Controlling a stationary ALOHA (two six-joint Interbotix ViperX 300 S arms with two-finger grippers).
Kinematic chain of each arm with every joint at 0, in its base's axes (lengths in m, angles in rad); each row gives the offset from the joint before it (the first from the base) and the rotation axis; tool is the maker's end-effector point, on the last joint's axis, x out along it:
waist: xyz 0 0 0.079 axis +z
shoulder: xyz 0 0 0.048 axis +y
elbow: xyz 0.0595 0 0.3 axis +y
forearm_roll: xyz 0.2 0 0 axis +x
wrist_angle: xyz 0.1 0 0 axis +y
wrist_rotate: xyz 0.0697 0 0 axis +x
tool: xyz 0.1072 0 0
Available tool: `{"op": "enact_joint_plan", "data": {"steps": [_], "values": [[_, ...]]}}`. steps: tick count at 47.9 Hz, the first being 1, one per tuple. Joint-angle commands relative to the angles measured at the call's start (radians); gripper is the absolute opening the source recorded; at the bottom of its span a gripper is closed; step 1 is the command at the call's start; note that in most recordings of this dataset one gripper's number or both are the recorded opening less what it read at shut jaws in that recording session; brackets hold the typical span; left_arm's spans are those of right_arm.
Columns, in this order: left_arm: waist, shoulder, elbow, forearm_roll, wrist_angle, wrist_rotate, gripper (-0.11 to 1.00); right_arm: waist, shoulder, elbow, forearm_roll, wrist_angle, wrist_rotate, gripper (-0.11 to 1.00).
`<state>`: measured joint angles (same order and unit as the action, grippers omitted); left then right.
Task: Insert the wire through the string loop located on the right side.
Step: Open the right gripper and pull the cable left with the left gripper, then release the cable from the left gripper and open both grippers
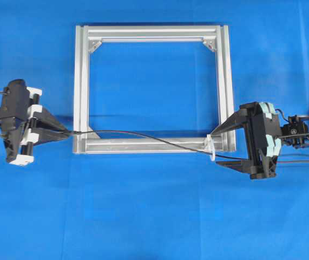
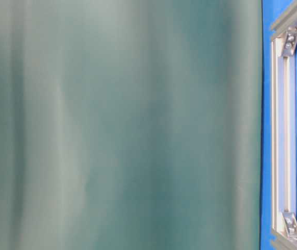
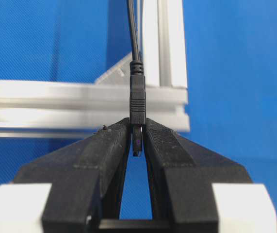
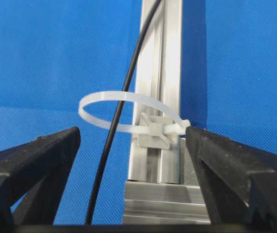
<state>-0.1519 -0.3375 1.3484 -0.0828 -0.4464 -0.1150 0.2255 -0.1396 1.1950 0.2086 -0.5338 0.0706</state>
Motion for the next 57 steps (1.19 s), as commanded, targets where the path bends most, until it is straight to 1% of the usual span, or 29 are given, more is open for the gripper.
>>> {"op": "enact_joint_plan", "data": {"steps": [1,8,17,30,31,33,35,38,41,44,46,51,57], "values": [[-0.009,-0.015,-0.005,0.002,0.018,0.005,0.08,-0.002,-0.006,-0.012,0.002,-0.005,-0.002,0.95],[-0.009,0.000,-0.020,0.002,0.041,0.011,0.08,0.000,-0.006,-0.012,0.002,-0.005,-0.002,0.95],[-0.011,0.012,-0.037,0.003,0.103,0.015,0.08,-0.002,-0.009,-0.012,0.002,-0.005,-0.002,0.95],[-0.011,-0.003,-0.040,0.002,0.118,0.006,0.10,-0.002,-0.009,-0.014,0.002,0.002,-0.002,0.95],[-0.011,-0.003,-0.038,0.002,0.118,0.005,0.12,-0.002,-0.009,-0.014,0.002,0.003,-0.002,0.95],[-0.011,-0.005,-0.038,0.002,0.118,0.003,0.23,-0.002,-0.009,-0.015,0.002,0.011,0.000,0.95],[-0.011,-0.005,-0.038,0.002,0.121,0.003,0.35,-0.002,-0.009,-0.015,0.002,0.014,0.000,0.95],[-0.012,-0.005,-0.038,0.002,0.129,0.005,0.56,-0.002,-0.009,-0.014,0.002,0.015,0.000,0.95],[-0.012,-0.005,-0.041,0.003,0.144,0.009,0.74,-0.002,-0.011,-0.015,0.002,0.015,0.000,0.95],[-0.011,-0.006,-0.044,0.003,0.156,0.009,0.87,-0.002,-0.012,-0.015,0.002,0.017,0.000,0.95],[-0.011,-0.006,-0.044,0.003,0.161,0.009,0.89,-0.002,-0.015,-0.015,0.002,0.015,0.000,0.95],[-0.011,-0.012,-0.048,0.002,0.163,0.009,0.85,-0.002,-0.034,-0.015,0.002,0.028,0.000,0.95],[-0.012,-0.044,-0.063,0.002,0.166,0.011,0.86,-0.002,-0.095,-0.025,0.002,0.098,0.000,0.95]]}}
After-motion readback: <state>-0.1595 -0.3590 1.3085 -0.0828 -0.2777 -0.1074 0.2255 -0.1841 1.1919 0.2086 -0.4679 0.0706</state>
